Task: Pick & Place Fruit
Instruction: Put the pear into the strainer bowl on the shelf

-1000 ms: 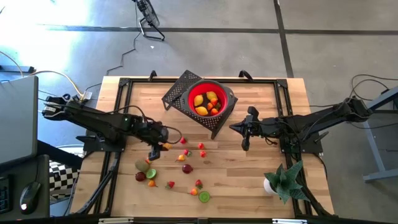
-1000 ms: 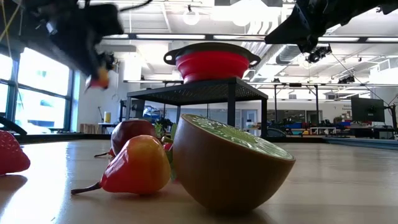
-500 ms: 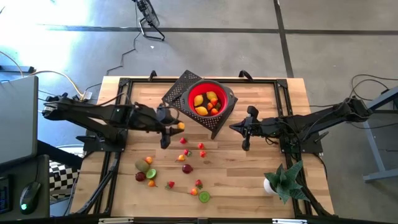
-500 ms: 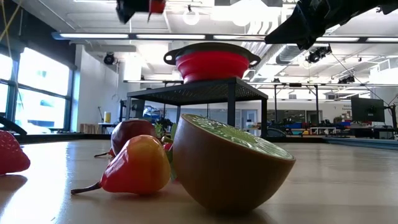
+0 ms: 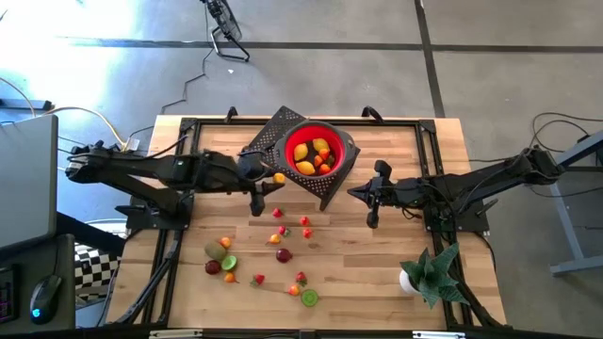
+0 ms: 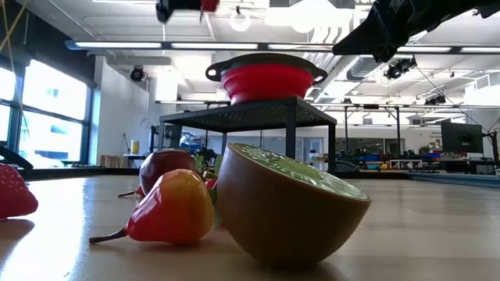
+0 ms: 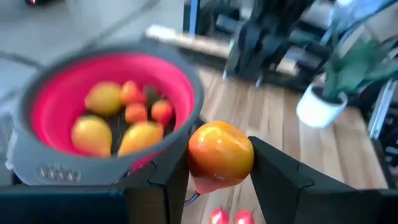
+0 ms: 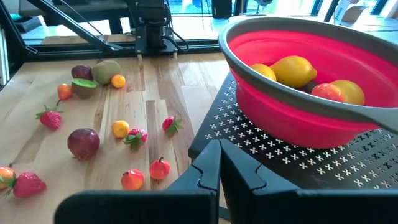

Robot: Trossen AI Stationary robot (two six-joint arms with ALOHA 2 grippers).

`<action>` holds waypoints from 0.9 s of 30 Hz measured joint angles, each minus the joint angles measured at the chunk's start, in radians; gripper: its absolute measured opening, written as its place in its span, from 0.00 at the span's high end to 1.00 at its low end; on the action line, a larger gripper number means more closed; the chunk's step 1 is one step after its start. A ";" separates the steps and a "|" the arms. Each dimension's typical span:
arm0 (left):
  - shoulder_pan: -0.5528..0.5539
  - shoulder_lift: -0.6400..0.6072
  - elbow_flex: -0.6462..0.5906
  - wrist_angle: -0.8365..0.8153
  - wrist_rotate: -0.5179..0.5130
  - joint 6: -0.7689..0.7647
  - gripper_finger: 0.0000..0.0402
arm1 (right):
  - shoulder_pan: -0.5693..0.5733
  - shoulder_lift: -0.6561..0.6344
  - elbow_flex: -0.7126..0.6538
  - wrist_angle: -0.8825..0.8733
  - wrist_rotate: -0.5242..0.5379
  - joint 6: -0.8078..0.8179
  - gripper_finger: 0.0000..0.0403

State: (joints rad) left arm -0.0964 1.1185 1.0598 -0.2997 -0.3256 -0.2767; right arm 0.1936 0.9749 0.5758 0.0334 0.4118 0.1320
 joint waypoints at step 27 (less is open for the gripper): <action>0.398 0.455 0.438 -0.128 0.316 0.088 0.63 | 0.000 0.000 0.000 -0.037 0.000 -0.031 0.99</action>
State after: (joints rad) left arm 0.3016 1.5738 1.4976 -0.4277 -0.0101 -0.1890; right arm 0.1936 0.9745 0.5758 -0.0035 0.4122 0.1006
